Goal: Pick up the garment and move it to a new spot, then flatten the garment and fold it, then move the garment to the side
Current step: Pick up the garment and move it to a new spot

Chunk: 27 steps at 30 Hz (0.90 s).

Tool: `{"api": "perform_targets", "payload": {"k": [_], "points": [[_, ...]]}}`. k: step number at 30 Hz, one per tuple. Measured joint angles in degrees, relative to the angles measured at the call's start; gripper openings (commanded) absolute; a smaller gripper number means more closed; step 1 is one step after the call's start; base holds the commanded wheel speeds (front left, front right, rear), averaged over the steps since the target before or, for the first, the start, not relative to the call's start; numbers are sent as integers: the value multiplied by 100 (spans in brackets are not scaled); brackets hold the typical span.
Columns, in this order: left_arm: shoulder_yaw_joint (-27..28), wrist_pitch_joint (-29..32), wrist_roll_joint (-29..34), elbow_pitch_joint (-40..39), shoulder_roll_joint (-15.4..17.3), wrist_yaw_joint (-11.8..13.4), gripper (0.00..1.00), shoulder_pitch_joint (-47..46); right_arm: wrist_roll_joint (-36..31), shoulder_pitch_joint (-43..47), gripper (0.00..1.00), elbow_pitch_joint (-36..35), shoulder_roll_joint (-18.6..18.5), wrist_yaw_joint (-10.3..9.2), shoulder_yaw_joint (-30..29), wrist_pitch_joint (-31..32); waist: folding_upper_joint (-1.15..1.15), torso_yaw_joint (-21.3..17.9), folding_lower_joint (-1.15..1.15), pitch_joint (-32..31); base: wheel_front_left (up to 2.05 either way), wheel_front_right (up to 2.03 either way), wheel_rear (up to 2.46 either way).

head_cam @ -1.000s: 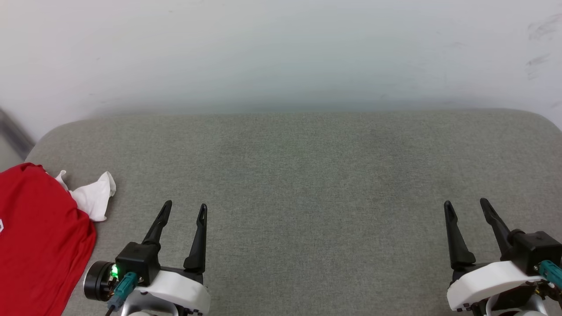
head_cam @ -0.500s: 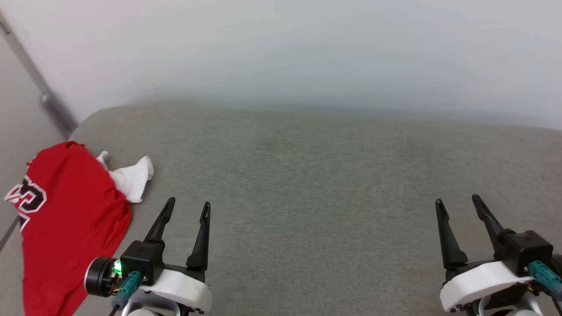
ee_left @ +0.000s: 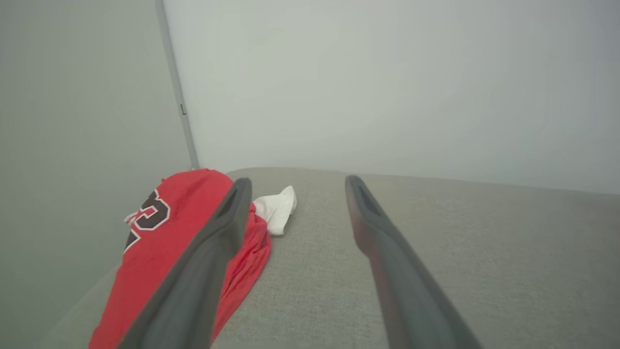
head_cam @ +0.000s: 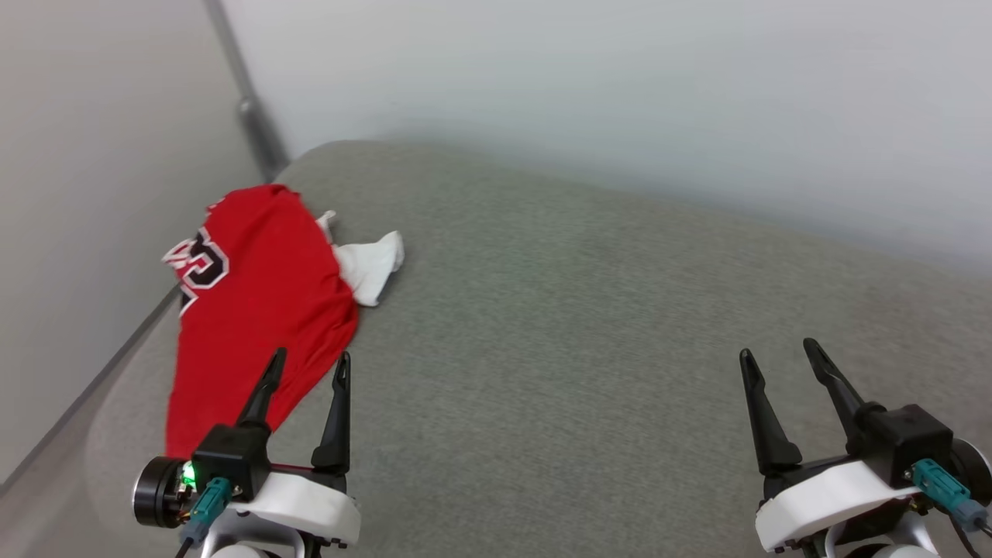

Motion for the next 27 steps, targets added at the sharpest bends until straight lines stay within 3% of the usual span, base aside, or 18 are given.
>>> {"api": "perform_targets", "payload": {"k": [11, 21, 27], "points": [[218, 0, -36, -65, -48, 23, 100, 66, 29, -41, 100, -23, 3, 0, 223, 22, 0, 907, 0, 52, 0, 0, 0], [361, 0, -99, -92, -101, 24, 100, 78, -10, -210, 100, -49, 3, 0, 278, 44, 0, 980, 0, 251, 0, 0, 0], [500, 0, -331, 352, -69, -22, 100, -511, -67, -271, 100, -303, 7, 0, 220, 181, 0, 854, 0, 498, 0, 0, 0]]}}
